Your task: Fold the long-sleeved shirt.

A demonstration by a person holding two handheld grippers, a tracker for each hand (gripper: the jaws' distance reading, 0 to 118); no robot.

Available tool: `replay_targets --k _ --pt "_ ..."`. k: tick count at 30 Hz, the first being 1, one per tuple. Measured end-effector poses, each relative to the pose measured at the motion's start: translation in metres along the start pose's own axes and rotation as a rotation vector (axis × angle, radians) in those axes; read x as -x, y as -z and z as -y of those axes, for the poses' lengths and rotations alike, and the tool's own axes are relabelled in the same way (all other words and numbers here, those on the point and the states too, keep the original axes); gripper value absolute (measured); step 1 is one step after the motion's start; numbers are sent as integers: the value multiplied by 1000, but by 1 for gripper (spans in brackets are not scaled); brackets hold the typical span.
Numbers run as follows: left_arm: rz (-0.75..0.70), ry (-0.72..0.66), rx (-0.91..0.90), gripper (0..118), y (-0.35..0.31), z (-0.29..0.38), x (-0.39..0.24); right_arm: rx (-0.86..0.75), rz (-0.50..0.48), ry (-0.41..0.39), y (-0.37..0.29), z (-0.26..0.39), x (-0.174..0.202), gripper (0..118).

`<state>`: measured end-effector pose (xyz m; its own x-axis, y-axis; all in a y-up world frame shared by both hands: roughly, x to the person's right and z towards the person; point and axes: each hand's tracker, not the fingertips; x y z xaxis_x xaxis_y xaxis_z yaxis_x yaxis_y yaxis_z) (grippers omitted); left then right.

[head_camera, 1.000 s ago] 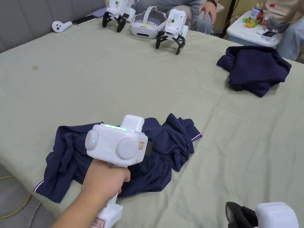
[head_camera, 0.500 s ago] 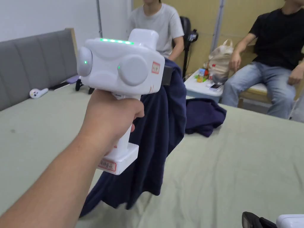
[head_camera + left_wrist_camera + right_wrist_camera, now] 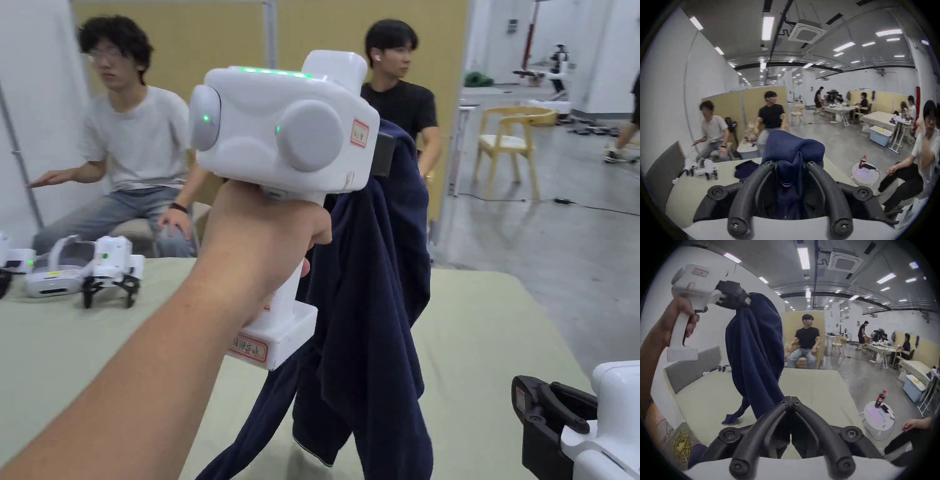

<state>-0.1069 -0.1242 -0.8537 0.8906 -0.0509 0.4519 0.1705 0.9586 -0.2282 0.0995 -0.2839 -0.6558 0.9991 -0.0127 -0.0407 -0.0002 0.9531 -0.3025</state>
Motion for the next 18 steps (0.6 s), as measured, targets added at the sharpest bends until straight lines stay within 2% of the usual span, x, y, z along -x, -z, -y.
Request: replay_targets --k 3,9,14,18 --pt "121 -10 57 21 52 23 -39 39 77 19 -2 14 -28 0" --pt "229 5 242 21 173 114 -114 143 173 66 7 49 -72 0" --pt "289 19 452 21 276 228 -176 237 197 115 26 84 -98 0" --pt "280 15 591 21 333 289 -216 313 211 131 42 109 -113 0"
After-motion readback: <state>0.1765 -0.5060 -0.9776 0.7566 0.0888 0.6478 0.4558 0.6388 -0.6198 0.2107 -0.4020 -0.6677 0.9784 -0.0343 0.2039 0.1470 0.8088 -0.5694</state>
